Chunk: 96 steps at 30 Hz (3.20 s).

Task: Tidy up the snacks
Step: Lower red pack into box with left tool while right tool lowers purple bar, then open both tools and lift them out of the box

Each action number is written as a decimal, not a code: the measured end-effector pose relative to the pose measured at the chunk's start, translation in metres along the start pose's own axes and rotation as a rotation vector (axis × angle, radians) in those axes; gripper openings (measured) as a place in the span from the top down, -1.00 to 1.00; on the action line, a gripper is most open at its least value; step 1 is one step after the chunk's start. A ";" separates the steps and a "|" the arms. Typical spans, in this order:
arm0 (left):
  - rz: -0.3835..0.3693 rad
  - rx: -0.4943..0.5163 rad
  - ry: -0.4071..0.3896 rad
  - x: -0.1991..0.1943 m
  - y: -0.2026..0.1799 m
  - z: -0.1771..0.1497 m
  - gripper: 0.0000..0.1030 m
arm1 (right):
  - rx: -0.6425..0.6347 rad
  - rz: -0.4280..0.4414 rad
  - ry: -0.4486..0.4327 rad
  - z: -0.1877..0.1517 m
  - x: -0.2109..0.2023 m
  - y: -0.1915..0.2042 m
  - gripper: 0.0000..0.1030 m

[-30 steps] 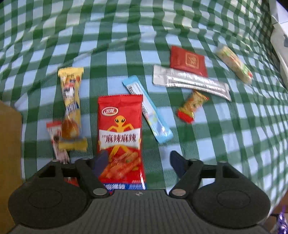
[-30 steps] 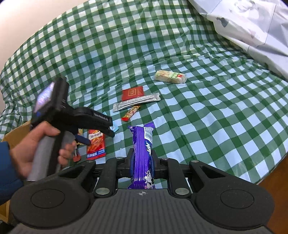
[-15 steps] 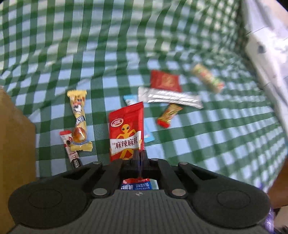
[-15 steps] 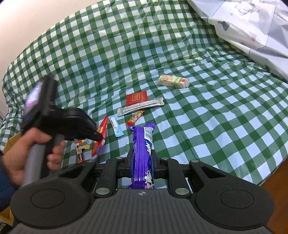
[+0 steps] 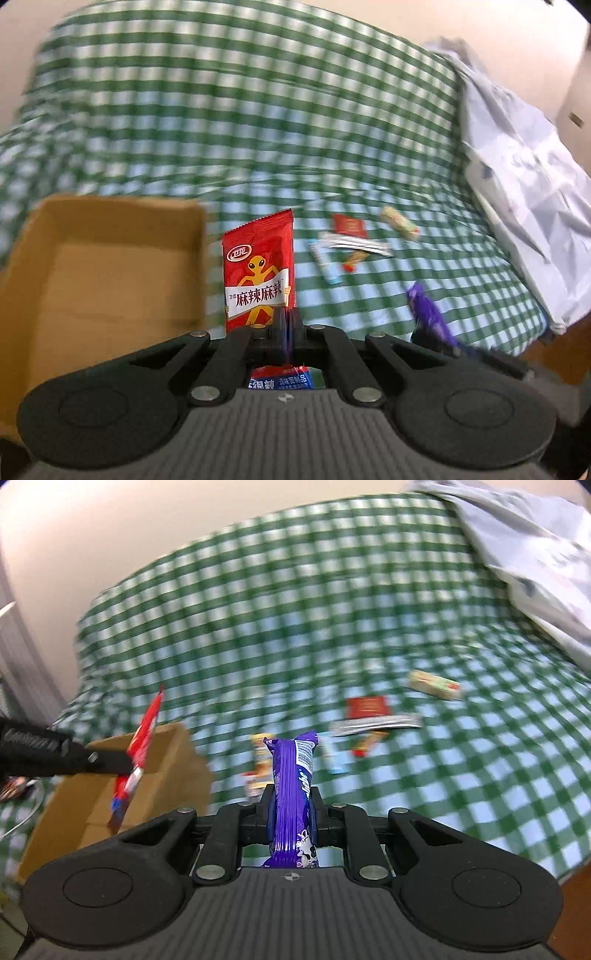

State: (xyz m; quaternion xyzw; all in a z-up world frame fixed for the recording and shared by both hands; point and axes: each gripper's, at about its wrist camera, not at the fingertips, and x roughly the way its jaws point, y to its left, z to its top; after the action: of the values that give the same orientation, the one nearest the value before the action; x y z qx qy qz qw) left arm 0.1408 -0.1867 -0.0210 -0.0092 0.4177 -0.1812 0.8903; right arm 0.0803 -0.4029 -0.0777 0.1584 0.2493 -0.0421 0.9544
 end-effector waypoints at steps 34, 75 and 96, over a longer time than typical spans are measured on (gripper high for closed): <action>0.199 -0.226 0.052 -0.042 0.185 -0.039 0.99 | -0.319 0.182 0.137 -0.023 0.039 0.194 0.66; 0.347 -0.125 0.093 -0.070 0.148 -0.110 -0.99 | -0.253 0.132 0.218 -0.065 -0.007 0.190 -0.81; 0.365 -0.103 -0.010 -0.125 0.114 -0.138 -0.99 | -0.350 0.140 0.040 -0.086 -0.088 0.188 -0.90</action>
State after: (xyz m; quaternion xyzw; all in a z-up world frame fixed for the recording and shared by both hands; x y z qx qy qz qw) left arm 0.0007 -0.0199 -0.0375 0.0201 0.4168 0.0051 0.9087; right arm -0.0066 -0.1972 -0.0526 0.0078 0.2602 0.0718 0.9628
